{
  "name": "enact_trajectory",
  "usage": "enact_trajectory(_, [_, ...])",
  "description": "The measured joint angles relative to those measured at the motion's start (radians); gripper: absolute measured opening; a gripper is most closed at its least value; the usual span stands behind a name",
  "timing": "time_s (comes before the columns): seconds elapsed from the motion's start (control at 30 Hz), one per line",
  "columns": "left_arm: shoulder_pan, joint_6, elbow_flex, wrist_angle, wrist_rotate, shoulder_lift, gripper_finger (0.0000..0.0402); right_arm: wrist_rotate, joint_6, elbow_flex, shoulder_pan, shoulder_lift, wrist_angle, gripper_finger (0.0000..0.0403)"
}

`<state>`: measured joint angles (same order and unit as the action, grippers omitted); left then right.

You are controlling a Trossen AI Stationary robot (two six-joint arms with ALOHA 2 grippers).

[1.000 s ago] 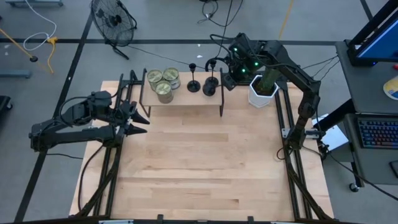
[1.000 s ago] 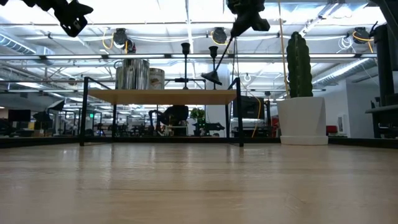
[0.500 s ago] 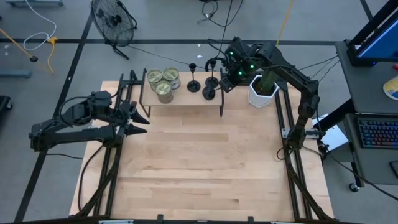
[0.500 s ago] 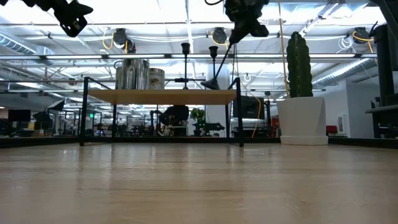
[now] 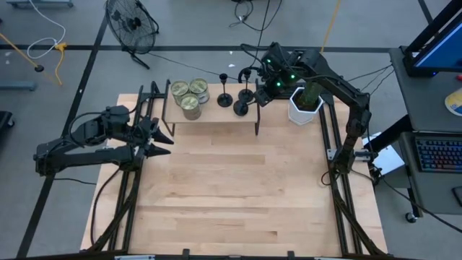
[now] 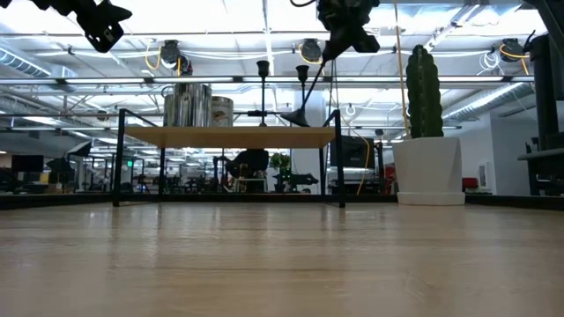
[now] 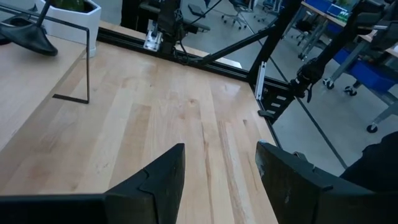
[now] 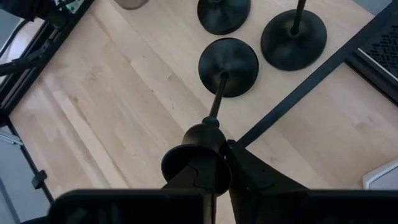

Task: Pick & Place candle stick holders
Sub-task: Put the black candle holder on the shelf

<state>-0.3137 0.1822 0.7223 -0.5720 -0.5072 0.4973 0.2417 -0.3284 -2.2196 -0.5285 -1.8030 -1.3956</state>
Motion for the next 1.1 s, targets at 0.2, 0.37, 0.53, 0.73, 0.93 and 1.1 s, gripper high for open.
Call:
enact_trajectory(0.2, [0.0, 0.0, 0.0, 0.0, 0.0, 0.0, 0.0205, 0.0, 0.0, 0.0, 0.0, 0.0, 0.0, 0.0038])
enact_trajectory(0.37, [0.0, 0.0, 0.0, 0.0, 0.0, 0.0, 0.0205, -0.001, 0.002, 0.0, 0.0, 0.0, 0.001, 0.0065])
enact_trajectory(0.53, [0.0, 0.0, 0.0, 0.0, 0.0, 0.0, 0.0205, -0.002, 0.003, 0.0, 0.0, 0.0, 0.026, 0.0074])
enact_trajectory(0.73, [0.0, 0.0, 0.0, 0.0, 0.0, 0.0, 0.0205, -0.002, 0.008, 0.0, 0.0, 0.0, 0.062, 0.0075])
enact_trajectory(0.93, [0.0, 0.0, 0.0, 0.0, 0.0, 0.0, 0.0205, -0.003, 0.007, 0.0, 0.0, 0.0, 0.111, 0.0075])
enact_trajectory(1.1, [0.0, 0.0, 0.0, 0.0, 0.0, 0.0, 0.0205, -0.002, 0.004, 0.0, 0.0, 0.0, 0.135, 0.0075])
